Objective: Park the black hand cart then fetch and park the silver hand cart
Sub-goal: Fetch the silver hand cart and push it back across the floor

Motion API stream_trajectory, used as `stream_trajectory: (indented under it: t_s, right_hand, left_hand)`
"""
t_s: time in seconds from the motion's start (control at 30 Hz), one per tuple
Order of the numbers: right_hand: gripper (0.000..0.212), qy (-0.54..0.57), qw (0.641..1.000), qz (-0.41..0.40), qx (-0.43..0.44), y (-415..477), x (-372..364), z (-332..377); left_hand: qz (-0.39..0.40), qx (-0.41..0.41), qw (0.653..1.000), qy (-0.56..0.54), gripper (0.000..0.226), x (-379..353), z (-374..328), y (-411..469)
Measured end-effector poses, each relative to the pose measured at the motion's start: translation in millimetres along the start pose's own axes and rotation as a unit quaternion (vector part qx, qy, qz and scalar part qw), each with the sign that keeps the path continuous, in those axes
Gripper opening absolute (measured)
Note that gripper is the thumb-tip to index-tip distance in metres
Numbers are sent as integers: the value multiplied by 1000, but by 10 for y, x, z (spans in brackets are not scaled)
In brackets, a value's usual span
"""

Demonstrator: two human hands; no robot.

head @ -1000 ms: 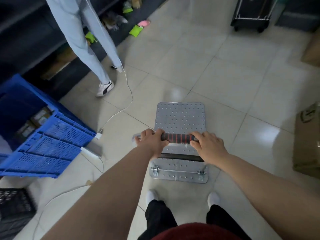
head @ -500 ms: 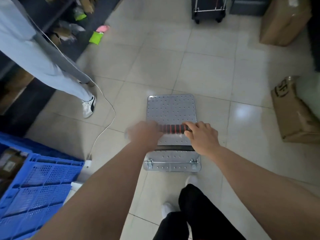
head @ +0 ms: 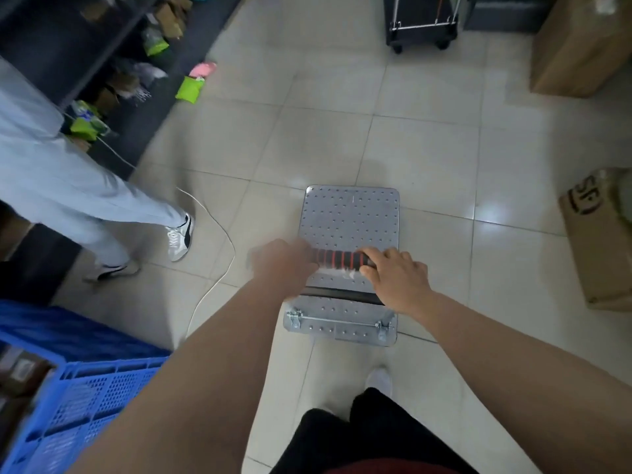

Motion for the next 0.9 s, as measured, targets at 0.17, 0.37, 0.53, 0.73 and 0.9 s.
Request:
stream_trajectory:
  t_s: [0.17, 0.37, 0.53, 0.73, 0.9]
  right_hand:
    - [34, 0, 1000, -15, -21, 494, 241, 33]
    - [35, -2, 995, -58, -81, 1117, 625, -75]
    - [39, 19, 987, -78, -140, 1663, 949, -170]
    - [39, 70, 982, -82, -153, 2382, 1260, -317]
    - [37, 88, 982, -99, -136, 3073, 1609, -383]
  left_hand:
    - [18, -10, 1000, 18, 38, 292, -26, 531]
    - [33, -41, 998, 39, 37, 658, -211, 1258]
    - [35, -79, 996, 26, 37, 926, -381, 1854]
    - [41, -97, 994, 34, 34, 1232, -521, 2565]
    - [35, -94, 995, 30, 36, 1557, -604, 3233]
Point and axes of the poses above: each hand's wrist, its own y-axis towards the middle knuckle, its own x-axis out of the back of the hand, z = x × y, the point moved 6 cm from there along y, towards the middle knuckle, and after that the axes turned 3 degrees about y, right-handed, at the moved point
